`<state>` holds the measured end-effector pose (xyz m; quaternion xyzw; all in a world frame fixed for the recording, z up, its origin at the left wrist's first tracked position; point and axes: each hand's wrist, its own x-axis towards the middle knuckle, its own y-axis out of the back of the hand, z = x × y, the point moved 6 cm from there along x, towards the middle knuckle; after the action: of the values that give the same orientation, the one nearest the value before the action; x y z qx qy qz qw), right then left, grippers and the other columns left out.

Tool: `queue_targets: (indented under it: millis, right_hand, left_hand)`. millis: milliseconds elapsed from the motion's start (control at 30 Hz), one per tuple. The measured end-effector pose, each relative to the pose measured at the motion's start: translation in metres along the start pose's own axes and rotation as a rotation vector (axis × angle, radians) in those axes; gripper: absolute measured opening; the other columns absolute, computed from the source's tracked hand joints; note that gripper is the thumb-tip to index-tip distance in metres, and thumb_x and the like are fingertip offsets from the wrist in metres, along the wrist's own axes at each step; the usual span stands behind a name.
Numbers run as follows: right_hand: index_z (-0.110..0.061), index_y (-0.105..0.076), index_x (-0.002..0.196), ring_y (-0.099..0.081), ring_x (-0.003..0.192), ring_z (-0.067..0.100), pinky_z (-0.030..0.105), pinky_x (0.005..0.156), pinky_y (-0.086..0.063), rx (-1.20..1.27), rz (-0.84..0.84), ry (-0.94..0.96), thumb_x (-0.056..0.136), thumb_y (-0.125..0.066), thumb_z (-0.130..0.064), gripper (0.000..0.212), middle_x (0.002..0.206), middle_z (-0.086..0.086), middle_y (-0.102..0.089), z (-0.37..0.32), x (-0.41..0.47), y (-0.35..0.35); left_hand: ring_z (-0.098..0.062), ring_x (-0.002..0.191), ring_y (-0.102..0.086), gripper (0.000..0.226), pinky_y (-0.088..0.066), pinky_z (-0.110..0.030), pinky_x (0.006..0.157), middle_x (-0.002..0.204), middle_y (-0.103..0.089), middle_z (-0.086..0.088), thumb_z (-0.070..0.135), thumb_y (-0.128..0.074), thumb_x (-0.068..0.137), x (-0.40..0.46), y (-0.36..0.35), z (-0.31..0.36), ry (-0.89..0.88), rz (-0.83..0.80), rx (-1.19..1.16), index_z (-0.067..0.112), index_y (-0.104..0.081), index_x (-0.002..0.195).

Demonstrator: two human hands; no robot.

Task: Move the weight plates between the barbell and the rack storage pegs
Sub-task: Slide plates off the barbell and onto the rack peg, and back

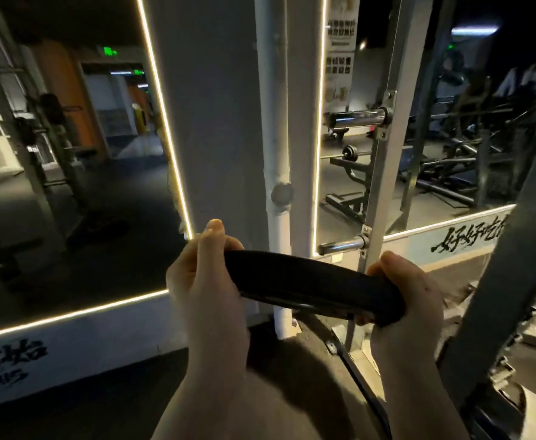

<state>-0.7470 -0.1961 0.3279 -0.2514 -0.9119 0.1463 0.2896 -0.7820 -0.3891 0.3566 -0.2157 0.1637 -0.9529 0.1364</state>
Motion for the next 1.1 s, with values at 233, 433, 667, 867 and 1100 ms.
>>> queue_targets:
  millis: [233,433,667,867,1100]
  right_hand:
    - [-0.023,-0.061,0.047,-0.048,0.054,0.009,0.017,0.047,-0.041,-0.085,0.083,-0.001,0.074,-0.052,-0.037,0.032,0.049,-0.006,-0.045,0.067,0.131,0.013]
    - [-0.016,-0.054,0.046,-0.045,0.046,0.004,0.013,0.042,-0.038,-0.136,0.137,0.040,0.077,-0.048,-0.025,0.033,0.047,-0.002,-0.041,0.101,0.226,0.014]
    - [0.002,-0.047,0.058,-0.041,0.043,0.022,0.017,0.036,-0.033,-0.338,0.282,0.201,0.076,-0.052,-0.031,0.038,0.052,0.015,-0.038,0.139,0.331,0.003]
    - [-0.012,-0.053,0.051,-0.042,0.041,0.020,0.016,0.033,-0.033,-0.417,0.404,0.233,0.076,-0.049,-0.027,0.030,0.048,0.006,-0.041,0.162,0.396,-0.020]
    - [-0.025,-0.062,0.060,-0.051,0.047,0.006,0.025,0.047,-0.039,-0.467,0.540,0.200,0.094,-0.049,-0.036,0.038,0.051,-0.008,-0.052,0.170,0.453,-0.022]
  left_hand:
    - [-0.001,0.052,-0.050,0.047,-0.042,-0.025,0.063,0.046,-0.049,0.011,0.029,-0.055,0.091,0.105,-0.098,-0.076,0.023,-0.035,-0.049,0.025,-0.060,0.045]
    - [-0.005,0.057,-0.053,0.047,-0.044,-0.029,0.065,0.048,-0.051,0.009,0.027,-0.054,0.093,0.194,-0.183,-0.144,0.134,-0.138,-0.132,0.021,-0.060,0.047]
    - [-0.002,0.054,-0.053,0.054,-0.042,-0.024,0.063,0.045,-0.050,0.013,0.030,-0.050,0.094,0.302,-0.275,-0.218,0.275,-0.348,-0.256,0.031,-0.063,0.042]
    - [-0.005,0.059,-0.054,0.054,-0.047,-0.029,0.071,0.045,-0.050,0.015,0.033,-0.048,0.096,0.375,-0.332,-0.256,0.337,-0.482,-0.276,0.034,-0.063,0.044]
    - [-0.010,0.062,-0.060,0.048,-0.048,-0.030,0.073,0.054,-0.055,0.005,0.046,-0.054,0.091,0.413,-0.373,-0.270,0.324,-0.613,-0.371,0.026,-0.060,0.048]
